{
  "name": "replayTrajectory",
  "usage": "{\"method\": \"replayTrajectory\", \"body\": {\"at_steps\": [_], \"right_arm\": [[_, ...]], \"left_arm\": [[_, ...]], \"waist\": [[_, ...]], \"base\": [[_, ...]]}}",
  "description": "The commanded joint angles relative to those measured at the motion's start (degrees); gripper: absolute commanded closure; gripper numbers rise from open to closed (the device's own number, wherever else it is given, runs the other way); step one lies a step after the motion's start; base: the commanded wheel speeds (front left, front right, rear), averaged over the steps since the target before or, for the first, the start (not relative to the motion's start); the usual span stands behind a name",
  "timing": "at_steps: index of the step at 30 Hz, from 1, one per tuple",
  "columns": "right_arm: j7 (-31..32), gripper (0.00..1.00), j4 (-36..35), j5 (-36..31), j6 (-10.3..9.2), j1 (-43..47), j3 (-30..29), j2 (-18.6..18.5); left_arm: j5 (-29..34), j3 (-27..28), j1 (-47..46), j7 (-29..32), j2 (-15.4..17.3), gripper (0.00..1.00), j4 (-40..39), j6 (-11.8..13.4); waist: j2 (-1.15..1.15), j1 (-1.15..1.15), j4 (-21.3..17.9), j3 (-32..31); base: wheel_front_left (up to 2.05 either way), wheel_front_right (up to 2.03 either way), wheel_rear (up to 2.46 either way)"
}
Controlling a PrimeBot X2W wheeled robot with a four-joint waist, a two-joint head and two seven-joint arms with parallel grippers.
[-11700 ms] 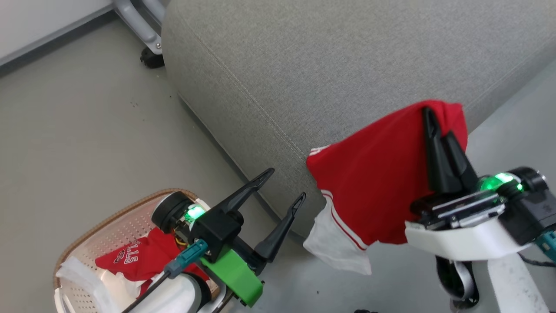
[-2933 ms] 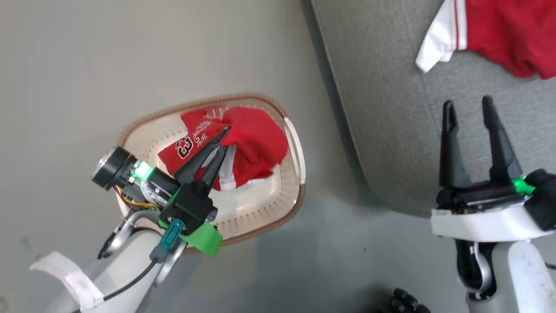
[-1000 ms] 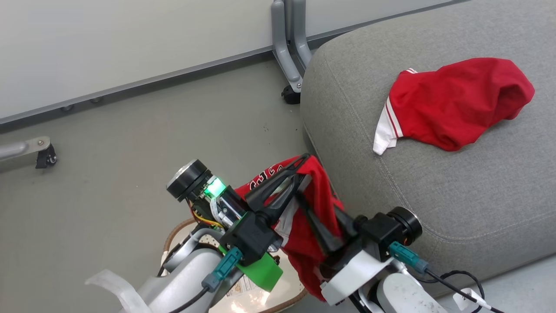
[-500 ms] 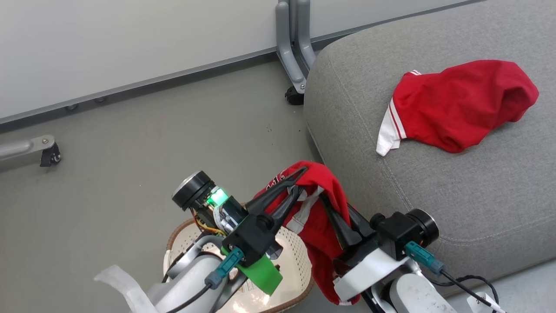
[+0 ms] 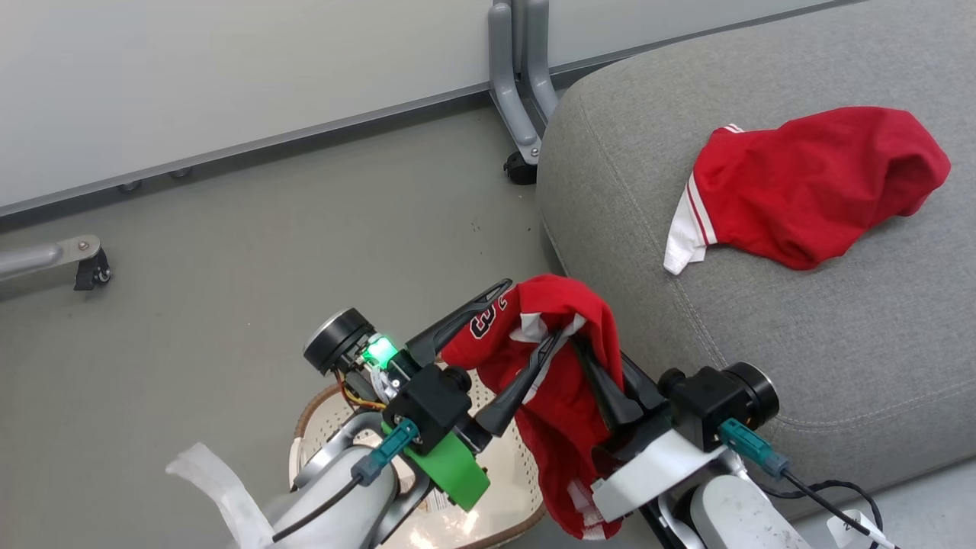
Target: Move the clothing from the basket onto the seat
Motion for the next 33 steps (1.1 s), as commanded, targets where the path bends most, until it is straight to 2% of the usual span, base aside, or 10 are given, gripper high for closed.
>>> {"method": "replayTrajectory", "body": {"at_steps": [1, 21, 27, 33], "right_arm": [[0.0, 1.00, -0.4, 0.0, -0.10, 0.0, -0.2, -0.1], [0.0, 1.00, -0.9, -0.2, -0.10, -0.3, -1.4, -0.1], [0.0, 1.00, -2.3, -1.0, -0.10, -0.6, -4.2, -0.1], [0.0, 1.00, -4.9, -1.3, -0.10, 0.7, -7.5, -0.1]], "left_arm": [[-0.3, -0.2, -0.8, 0.0, 0.5, 0.00, 0.3, -0.2], [-1.9, -1.2, -1.7, 0.0, 1.5, 0.00, 1.2, -0.3], [-3.3, -1.9, -1.3, 0.0, 2.3, 0.00, 1.5, -0.3], [-5.7, -3.0, -1.0, 0.2, 3.3, 0.00, 1.1, -0.3]], "waist": [[0.00, 0.00, 0.0, 0.0], [0.00, 0.00, -1.1, 0.7], [0.00, 0.00, -4.7, 1.4], [0.00, 0.00, -10.5, 2.9]], "base": [[0.00, 0.00, 0.00], [0.00, 0.00, 0.00], [0.00, 0.00, 0.00], [0.00, 0.00, 0.00]]}}
